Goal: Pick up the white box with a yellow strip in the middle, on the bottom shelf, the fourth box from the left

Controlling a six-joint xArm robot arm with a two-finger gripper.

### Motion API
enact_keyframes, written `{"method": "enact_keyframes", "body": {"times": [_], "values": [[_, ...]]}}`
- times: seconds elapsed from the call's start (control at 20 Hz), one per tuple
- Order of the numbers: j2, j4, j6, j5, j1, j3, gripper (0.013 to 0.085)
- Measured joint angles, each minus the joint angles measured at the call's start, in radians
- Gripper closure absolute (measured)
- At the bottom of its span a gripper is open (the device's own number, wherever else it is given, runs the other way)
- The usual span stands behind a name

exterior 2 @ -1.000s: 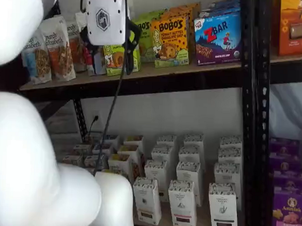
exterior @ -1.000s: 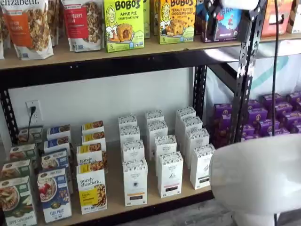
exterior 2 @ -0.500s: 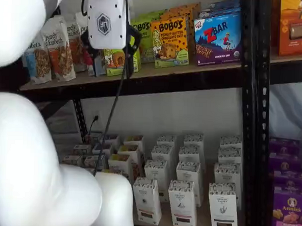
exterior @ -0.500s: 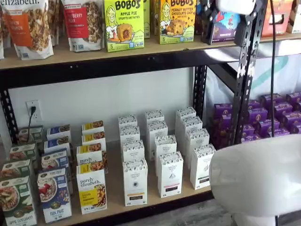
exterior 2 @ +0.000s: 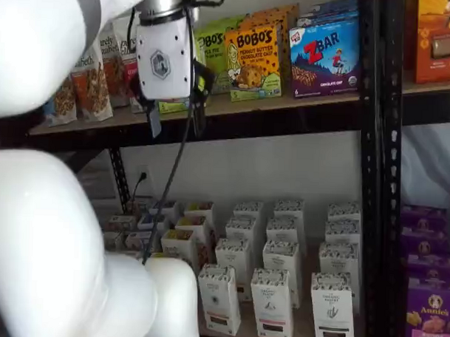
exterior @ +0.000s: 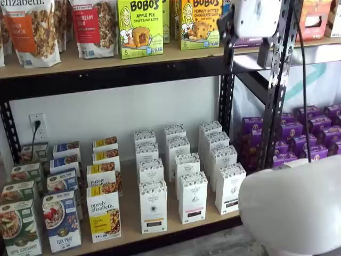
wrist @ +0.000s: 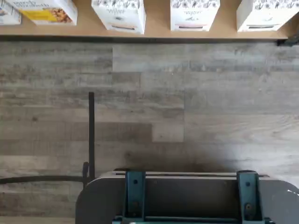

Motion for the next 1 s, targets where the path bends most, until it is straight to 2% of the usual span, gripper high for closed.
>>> {"method": "enact_keyframes", "body": {"times": [0.3, 0.55, 0.65, 0.85, 1.0], "values": [[-0.022, -0.019, 0.051, -0.130, 0.060, 0.131, 0.0130], [-0.036, -0.062, 0.119, -0.254, 0.134, 0.252, 0.0130], [-0.023, -0.080, 0.144, -0.276, 0.158, 0.279, 0.0130], [-0.001, -0.062, 0.151, -0.331, 0.165, 0.335, 0.0130], [0.009, -0.068, 0.162, -0.386, 0.175, 0.377, 0.0130]]}}
